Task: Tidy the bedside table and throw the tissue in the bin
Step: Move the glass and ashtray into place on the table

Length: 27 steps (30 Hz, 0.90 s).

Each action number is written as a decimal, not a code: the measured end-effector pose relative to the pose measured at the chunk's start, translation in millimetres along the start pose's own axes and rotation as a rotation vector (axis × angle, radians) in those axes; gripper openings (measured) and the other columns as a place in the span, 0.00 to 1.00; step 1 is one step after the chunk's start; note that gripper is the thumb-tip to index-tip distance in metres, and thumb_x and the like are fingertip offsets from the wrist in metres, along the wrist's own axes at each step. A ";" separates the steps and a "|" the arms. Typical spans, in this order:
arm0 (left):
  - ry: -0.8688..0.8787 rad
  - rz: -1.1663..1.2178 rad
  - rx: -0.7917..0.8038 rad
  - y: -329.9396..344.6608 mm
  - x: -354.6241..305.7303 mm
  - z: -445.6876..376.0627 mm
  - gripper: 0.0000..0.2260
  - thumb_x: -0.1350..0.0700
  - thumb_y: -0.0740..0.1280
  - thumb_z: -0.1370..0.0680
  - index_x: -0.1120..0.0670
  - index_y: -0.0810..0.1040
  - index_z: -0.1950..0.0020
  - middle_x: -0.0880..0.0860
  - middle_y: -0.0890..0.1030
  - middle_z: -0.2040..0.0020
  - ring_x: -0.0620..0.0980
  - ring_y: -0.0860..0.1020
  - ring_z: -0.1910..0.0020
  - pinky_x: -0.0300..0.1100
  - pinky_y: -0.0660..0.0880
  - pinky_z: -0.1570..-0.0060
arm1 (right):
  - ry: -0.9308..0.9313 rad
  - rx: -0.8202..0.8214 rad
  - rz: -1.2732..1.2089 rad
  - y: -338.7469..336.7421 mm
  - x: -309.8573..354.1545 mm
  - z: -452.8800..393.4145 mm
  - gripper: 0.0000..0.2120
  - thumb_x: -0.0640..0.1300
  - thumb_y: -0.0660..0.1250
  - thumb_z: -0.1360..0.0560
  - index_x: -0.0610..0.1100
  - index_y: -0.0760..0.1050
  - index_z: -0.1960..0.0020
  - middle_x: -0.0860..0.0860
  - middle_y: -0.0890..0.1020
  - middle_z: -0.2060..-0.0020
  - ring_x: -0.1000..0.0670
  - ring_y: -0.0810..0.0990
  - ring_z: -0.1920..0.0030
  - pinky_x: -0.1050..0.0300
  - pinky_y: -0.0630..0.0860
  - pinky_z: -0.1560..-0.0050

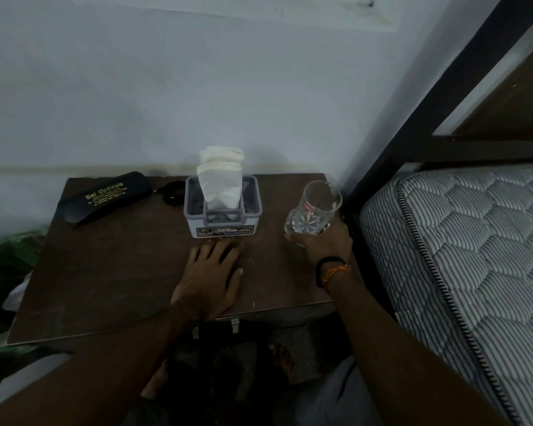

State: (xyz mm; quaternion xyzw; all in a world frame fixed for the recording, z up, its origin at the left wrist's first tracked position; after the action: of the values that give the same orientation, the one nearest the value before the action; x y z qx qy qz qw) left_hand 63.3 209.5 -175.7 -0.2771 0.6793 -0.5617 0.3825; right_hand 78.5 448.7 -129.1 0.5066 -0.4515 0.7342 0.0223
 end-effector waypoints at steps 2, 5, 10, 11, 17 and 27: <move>0.006 0.008 -0.001 0.6 0.2 0.1 0.21 0.44 0.55 0.20 0.49 0.70 0.29 0.51 0.72 0.30 0.55 0.71 0.35 0.53 0.68 0.38 | -0.010 -0.012 -0.018 2.9 3.2 -9.1 0.50 0.68 0.74 0.55 0.50 0.75 0.35 0.50 0.81 0.40 0.46 0.80 0.40 0.44 0.78 0.38; 0.006 0.006 0.000 0.4 0.5 -1.0 0.21 0.43 0.55 0.19 0.48 0.70 0.29 0.50 0.71 0.30 0.55 0.70 0.34 0.53 0.67 0.37 | -0.033 -0.010 -0.048 7.2 10.4 -21.1 0.44 0.64 0.77 0.50 0.51 0.76 0.37 0.51 0.83 0.42 0.47 0.81 0.42 0.47 0.79 0.39; -0.003 -0.008 0.011 0.9 0.9 -1.6 0.21 0.43 0.54 0.20 0.48 0.70 0.30 0.50 0.71 0.29 0.55 0.69 0.33 0.53 0.66 0.36 | -0.043 -0.004 -0.081 16.8 13.5 -40.8 0.44 0.67 0.75 0.51 0.52 0.76 0.38 0.53 0.84 0.44 0.49 0.82 0.44 0.46 0.79 0.40; -0.004 -0.007 0.011 0.8 0.9 -1.5 0.21 0.43 0.54 0.20 0.48 0.70 0.30 0.50 0.71 0.29 0.55 0.69 0.33 0.53 0.66 0.36 | -0.050 0.003 -0.075 19.0 13.0 -45.4 0.44 0.68 0.75 0.51 0.52 0.76 0.38 0.53 0.83 0.44 0.49 0.82 0.44 0.45 0.79 0.40; -0.014 0.002 0.021 2.0 1.7 -1.3 0.21 0.43 0.54 0.20 0.48 0.70 0.29 0.50 0.70 0.28 0.56 0.69 0.32 0.55 0.66 0.35 | -0.089 0.034 -0.035 29.7 8.1 -68.3 0.45 0.69 0.76 0.50 0.53 0.75 0.37 0.54 0.82 0.42 0.48 0.81 0.42 0.46 0.78 0.38; -0.001 0.010 -0.010 1.2 3.1 -0.6 0.20 0.44 0.56 0.20 0.49 0.71 0.31 0.51 0.71 0.30 0.57 0.70 0.33 0.55 0.67 0.36 | -0.074 0.039 -0.034 35.5 4.4 -83.6 0.45 0.70 0.76 0.52 0.53 0.75 0.38 0.54 0.82 0.42 0.47 0.80 0.42 0.45 0.79 0.39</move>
State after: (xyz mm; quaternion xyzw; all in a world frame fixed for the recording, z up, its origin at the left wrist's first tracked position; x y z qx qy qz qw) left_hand 61.2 207.6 -177.5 -0.2760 0.6830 -0.5564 0.3843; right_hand -1.5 483.2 -155.1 0.5414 -0.4290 0.7230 0.0084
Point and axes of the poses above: each hand's wrist, its own z-axis away from the middle knuckle, its own y-axis out of the palm, x = y × z, the point moved 4 cm from there along -z, towards the middle knuckle
